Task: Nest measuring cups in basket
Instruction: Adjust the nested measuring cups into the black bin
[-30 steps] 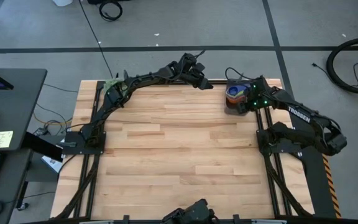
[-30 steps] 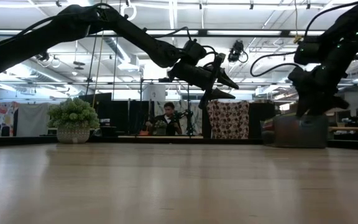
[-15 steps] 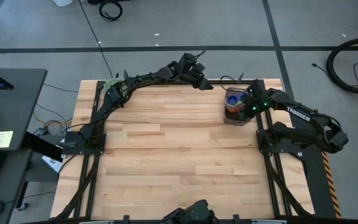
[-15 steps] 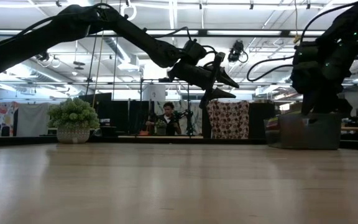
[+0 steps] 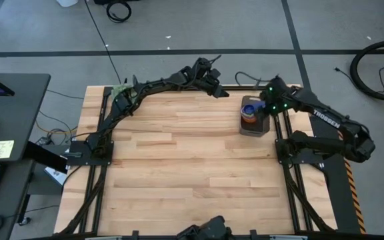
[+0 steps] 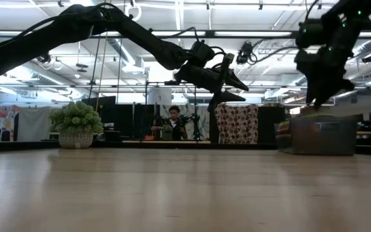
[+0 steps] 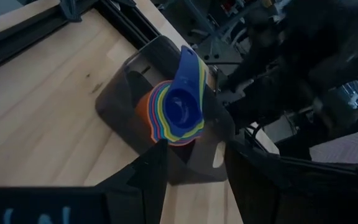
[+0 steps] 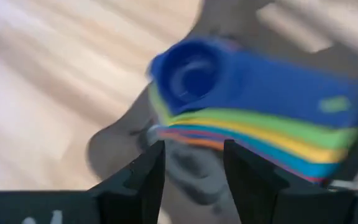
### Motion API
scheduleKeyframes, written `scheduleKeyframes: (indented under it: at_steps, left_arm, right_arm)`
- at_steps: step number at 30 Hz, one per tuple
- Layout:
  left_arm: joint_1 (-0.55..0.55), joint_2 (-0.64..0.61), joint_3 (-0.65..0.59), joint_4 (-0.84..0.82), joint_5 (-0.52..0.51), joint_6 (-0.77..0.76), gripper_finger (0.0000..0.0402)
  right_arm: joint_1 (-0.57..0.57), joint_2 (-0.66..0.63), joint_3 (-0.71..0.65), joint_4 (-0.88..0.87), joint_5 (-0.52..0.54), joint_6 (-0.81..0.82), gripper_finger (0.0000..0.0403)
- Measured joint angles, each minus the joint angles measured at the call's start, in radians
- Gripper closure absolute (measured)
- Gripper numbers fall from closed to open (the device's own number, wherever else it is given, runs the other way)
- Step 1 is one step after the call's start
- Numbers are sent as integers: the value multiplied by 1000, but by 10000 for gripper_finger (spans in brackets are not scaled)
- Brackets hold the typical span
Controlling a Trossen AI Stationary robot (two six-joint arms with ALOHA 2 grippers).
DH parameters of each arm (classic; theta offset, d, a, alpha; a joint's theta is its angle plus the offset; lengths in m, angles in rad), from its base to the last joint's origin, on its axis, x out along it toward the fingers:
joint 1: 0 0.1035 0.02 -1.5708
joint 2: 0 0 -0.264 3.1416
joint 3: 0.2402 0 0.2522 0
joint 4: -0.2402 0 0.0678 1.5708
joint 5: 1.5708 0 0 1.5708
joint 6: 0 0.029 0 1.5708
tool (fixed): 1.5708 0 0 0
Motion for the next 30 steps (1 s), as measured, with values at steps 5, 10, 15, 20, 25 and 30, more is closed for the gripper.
scheduleKeyframes:
  at_steps: [5, 10, 15, 20, 25, 30]
  left_arm:
    - [-7, 0, 51, -8, -5, -21, 240]
    - [-15, -1, 152, -63, -55, 23, 240]
    - [-26, -2, 259, -234, -151, 165, 240]
    - [-48, -1, 299, -374, -181, 284, 240]
    - [-71, -1, 301, -435, -181, 339, 240]
    - [-85, -1, 301, -451, -184, 356, 240]
  right_arm:
    - [-22, 0, 103, -68, 111, 0, 236]
    - [-69, 0, 144, -110, 114, 6, 236]
    - [-109, -1, 145, -123, 104, 6, 236]
    - [-126, -1, 145, -123, 76, 5, 236]
    - [-125, 2, 145, -105, 73, 3, 236]
    - [-125, 2, 141, -74, 80, -43, 236]
